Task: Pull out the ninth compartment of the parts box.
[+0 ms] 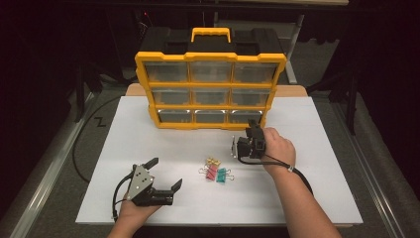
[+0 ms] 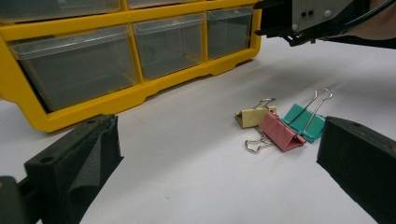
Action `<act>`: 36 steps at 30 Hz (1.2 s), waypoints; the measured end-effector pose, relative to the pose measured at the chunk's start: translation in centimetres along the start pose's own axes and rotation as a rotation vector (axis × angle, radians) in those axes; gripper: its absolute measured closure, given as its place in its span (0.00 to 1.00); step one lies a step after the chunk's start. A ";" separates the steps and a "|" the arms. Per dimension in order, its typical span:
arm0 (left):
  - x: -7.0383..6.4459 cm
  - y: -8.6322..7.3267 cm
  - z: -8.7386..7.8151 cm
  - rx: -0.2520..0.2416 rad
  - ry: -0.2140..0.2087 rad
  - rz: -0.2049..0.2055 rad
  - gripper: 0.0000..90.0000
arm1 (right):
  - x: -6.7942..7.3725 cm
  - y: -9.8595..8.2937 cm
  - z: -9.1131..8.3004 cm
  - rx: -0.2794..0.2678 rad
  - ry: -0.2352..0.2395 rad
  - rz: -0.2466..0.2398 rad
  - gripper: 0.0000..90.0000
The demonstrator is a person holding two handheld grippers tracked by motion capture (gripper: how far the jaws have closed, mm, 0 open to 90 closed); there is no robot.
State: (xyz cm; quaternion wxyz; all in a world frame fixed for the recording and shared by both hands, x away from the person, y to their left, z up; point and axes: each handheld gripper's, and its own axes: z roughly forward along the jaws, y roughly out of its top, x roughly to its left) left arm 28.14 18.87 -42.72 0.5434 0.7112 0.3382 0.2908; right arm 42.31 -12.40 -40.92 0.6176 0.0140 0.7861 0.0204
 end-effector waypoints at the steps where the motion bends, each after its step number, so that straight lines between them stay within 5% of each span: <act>1: 0.0 0.0 0.0 0.000 0.000 0.000 0.00 | -0.2 0.1 0.1 0.006 0.013 -0.004 0.67; 23: 0.0 0.0 0.1 -0.004 -0.001 0.003 0.00 | -1.3 1.3 2.5 0.025 -0.020 -0.016 0.76; 36: 0.0 0.0 0.0 -0.006 -0.003 0.003 0.00 | -0.8 1.4 3.5 0.049 -0.037 -0.047 0.82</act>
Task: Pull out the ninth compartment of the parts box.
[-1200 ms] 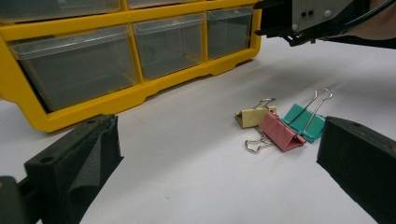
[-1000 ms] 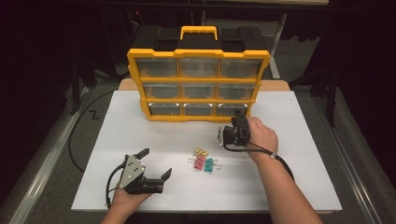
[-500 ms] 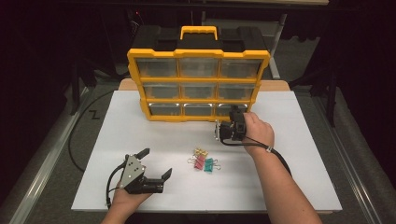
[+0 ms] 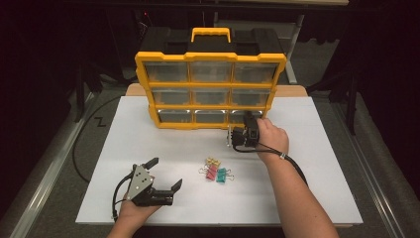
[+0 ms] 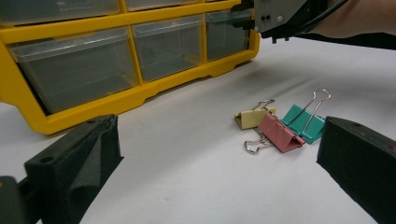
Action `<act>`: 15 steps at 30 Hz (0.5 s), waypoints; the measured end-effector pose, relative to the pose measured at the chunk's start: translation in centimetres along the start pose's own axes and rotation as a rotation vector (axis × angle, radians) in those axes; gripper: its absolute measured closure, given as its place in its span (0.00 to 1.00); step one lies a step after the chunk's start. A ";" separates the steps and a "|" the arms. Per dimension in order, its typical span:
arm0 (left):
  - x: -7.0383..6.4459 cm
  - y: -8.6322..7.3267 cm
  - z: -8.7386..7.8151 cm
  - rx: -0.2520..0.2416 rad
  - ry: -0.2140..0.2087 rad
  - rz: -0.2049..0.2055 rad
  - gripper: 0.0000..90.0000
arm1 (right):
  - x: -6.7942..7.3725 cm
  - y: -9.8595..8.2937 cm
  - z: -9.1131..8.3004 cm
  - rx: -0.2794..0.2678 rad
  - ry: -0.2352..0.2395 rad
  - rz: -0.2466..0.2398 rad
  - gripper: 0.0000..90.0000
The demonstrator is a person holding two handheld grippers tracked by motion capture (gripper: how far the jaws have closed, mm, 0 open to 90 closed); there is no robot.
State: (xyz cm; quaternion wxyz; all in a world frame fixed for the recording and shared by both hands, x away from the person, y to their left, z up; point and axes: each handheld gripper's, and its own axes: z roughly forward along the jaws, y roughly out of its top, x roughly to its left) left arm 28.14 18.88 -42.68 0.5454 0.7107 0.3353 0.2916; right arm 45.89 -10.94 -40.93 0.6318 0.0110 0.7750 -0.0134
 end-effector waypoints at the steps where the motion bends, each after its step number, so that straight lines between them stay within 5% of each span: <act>1: 0.0 0.0 0.0 0.000 0.000 0.000 0.00 | 0.1 0.0 0.1 -0.010 -0.021 0.003 0.82; 15: 0.0 0.0 0.0 0.001 -0.002 -0.001 0.00 | 0.2 -0.1 0.4 0.003 -0.057 -0.004 0.87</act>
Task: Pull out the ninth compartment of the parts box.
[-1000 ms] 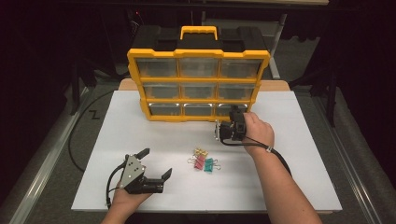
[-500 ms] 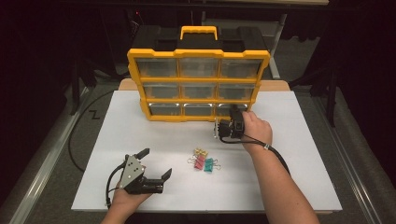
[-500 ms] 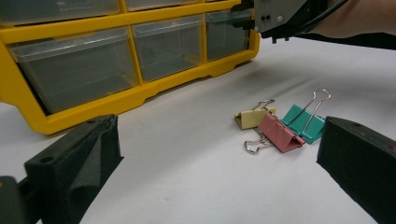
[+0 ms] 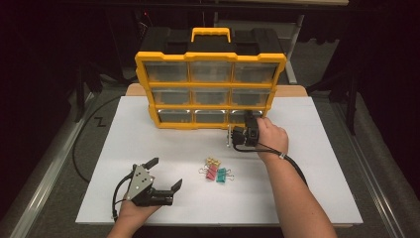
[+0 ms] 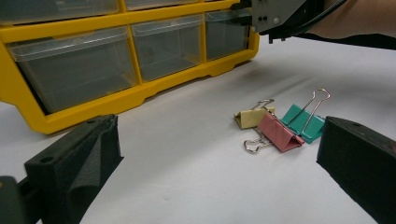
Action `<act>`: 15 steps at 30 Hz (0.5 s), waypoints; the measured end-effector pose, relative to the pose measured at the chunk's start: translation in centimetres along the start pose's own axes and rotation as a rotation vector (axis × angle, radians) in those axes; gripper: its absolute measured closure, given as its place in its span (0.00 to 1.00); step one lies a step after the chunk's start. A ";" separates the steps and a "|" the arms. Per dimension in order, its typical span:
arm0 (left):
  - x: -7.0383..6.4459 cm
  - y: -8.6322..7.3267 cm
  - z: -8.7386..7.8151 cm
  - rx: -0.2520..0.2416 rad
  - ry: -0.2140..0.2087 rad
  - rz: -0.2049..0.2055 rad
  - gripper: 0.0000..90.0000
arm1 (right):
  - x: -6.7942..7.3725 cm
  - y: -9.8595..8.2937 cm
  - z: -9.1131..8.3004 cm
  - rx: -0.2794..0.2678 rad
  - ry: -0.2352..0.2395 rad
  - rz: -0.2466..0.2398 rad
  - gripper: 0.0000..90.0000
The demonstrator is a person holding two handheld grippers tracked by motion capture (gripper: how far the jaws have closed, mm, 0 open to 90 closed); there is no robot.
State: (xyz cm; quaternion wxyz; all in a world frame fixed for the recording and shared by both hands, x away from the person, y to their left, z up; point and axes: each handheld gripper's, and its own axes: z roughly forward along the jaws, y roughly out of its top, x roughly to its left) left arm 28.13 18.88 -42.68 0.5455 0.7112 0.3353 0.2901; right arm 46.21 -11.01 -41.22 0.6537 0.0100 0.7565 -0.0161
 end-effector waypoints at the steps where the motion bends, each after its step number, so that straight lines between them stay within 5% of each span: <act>1: 0.0 0.0 0.0 0.001 0.000 0.000 0.00 | 0.0 0.0 0.0 -0.005 0.001 0.001 0.87; 15: 0.1 0.0 0.0 0.001 0.002 -0.001 0.00 | -0.3 -0.1 -0.3 -0.018 0.001 0.004 0.91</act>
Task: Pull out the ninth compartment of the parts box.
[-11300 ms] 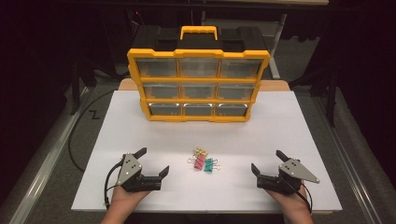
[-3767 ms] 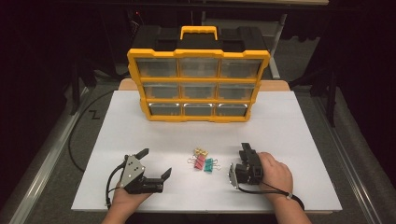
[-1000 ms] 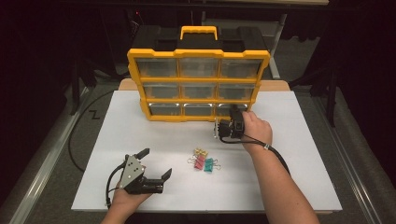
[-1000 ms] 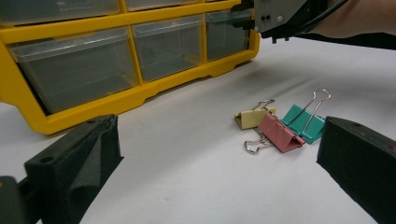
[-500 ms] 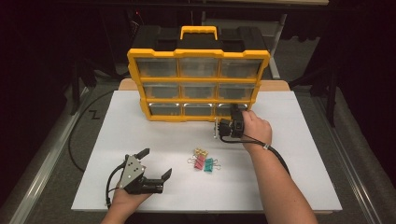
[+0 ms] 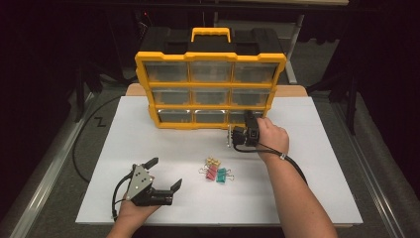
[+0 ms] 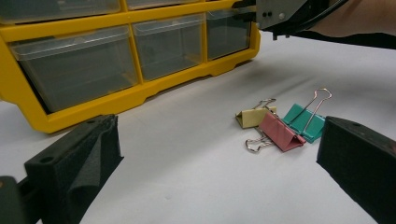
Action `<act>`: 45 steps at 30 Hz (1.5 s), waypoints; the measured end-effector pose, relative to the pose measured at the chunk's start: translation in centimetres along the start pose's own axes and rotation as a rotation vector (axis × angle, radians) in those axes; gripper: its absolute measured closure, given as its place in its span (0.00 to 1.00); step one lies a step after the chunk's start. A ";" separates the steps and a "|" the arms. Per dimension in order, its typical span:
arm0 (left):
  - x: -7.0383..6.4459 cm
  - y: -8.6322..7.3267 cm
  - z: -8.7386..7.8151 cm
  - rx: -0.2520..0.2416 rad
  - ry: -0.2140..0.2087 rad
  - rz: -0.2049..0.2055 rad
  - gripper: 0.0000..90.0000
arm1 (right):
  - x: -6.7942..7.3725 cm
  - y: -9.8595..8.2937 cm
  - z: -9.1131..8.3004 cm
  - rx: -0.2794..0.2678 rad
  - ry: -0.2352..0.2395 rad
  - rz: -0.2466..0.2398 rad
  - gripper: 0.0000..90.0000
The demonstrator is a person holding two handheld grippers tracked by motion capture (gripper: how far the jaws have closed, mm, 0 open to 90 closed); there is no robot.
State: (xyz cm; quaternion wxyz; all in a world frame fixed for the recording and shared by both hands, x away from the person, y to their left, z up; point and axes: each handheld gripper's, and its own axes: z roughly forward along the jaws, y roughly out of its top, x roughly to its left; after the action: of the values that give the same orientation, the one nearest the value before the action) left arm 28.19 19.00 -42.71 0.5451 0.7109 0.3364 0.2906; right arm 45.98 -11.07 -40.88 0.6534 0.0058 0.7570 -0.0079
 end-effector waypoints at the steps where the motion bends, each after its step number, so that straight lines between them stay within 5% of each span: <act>1: 0.0 0.0 0.0 -0.001 0.001 0.000 0.00 | 0.0 0.0 0.0 0.001 0.004 0.000 0.91; 45: -0.1 0.2 -0.3 -0.017 0.001 -0.004 0.00 | 0.1 -0.2 -2.7 0.002 0.049 0.001 0.89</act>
State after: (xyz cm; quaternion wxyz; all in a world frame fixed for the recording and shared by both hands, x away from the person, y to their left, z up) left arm 27.93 19.01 -42.47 0.5516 0.7052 0.3357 0.2928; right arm 43.29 -11.18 -40.57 0.6348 0.0068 0.7726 -0.0082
